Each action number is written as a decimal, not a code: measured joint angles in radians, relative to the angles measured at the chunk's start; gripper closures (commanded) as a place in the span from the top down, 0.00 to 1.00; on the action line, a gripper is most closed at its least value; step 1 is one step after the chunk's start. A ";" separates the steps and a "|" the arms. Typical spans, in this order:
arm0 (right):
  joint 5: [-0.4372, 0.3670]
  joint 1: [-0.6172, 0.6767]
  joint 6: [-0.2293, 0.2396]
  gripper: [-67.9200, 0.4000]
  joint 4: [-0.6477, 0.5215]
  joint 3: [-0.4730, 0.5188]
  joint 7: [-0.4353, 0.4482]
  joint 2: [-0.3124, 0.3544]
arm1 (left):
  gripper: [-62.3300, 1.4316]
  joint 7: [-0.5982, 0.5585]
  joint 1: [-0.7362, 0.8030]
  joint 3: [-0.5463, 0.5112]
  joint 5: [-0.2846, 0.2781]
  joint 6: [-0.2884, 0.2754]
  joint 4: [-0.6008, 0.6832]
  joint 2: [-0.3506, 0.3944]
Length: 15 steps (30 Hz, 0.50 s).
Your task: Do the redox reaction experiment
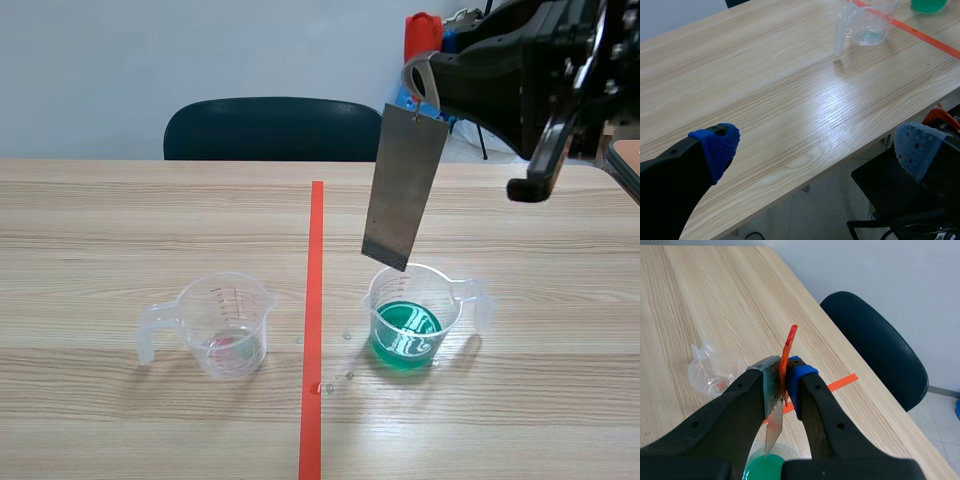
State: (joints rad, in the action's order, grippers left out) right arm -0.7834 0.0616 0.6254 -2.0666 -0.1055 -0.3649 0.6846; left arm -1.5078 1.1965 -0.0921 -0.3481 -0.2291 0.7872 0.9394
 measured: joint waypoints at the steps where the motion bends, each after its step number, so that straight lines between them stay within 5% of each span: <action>1: 0.000 -0.001 0.000 0.02 0.000 -0.003 0.004 0.000 | 1.00 0.000 0.000 0.000 0.000 0.000 0.000 0.000; 15: 0.006 -0.174 -0.034 0.02 0.000 -0.247 -0.029 -0.041 | 1.00 0.000 0.000 0.000 0.000 0.000 0.000 0.000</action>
State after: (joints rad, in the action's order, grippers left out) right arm -0.7773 -0.1127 0.5919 -2.0666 -0.3527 -0.3943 0.6437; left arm -1.5078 1.1965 -0.0921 -0.3481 -0.2291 0.7872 0.9394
